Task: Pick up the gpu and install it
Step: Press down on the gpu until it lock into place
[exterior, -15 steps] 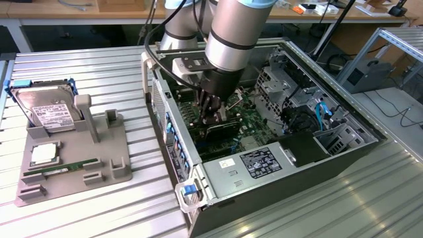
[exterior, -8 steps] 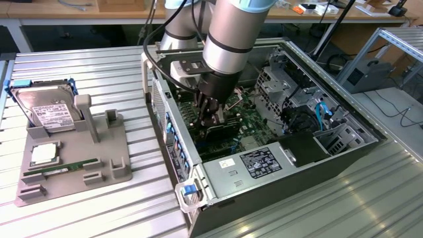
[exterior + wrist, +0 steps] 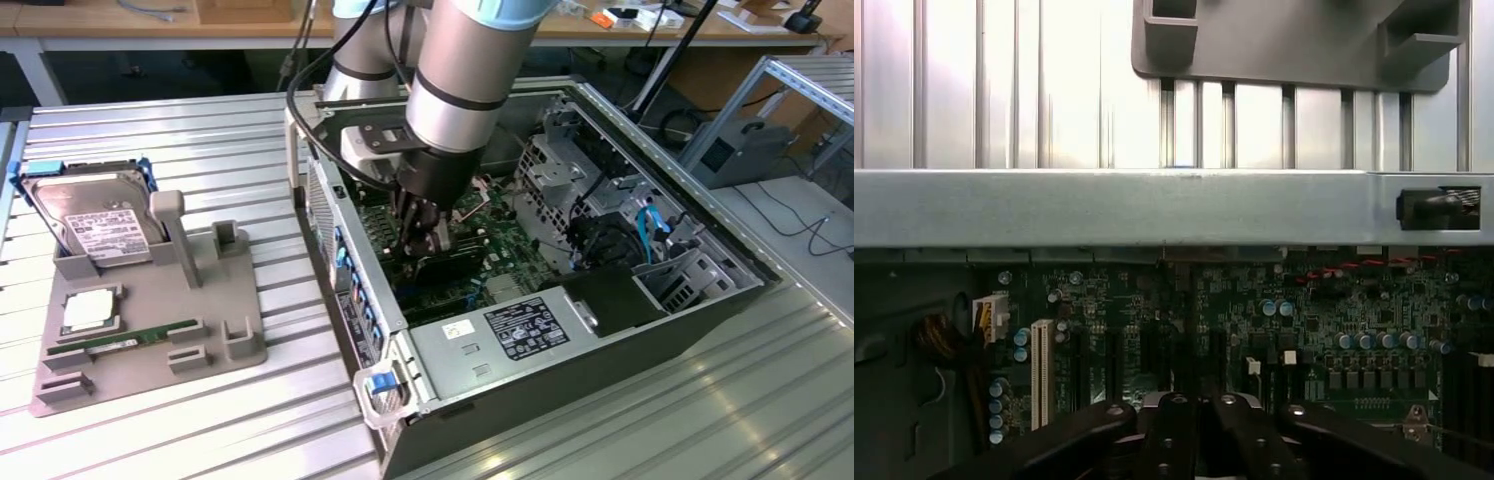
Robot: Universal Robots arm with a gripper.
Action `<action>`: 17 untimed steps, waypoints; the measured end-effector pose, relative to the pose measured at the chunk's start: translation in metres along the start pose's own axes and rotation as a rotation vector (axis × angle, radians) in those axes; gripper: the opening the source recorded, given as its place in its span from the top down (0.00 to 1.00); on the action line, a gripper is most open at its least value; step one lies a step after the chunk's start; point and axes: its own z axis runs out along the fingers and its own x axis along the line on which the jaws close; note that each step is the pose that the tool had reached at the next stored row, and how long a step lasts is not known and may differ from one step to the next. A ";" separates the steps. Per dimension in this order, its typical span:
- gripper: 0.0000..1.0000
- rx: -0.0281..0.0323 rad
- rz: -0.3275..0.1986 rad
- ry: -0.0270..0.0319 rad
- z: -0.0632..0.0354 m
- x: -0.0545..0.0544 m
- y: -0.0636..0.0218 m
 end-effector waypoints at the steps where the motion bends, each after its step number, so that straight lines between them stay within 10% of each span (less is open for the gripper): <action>1: 0.89 0.0002 0.000 -0.0033 0.0001 0.005 0.0008; 11: 0.89 -0.0001 -0.007 -0.0072 -0.0029 0.017 0.0022; 17: 0.89 -0.0002 -0.007 -0.0072 -0.0097 0.005 -0.0010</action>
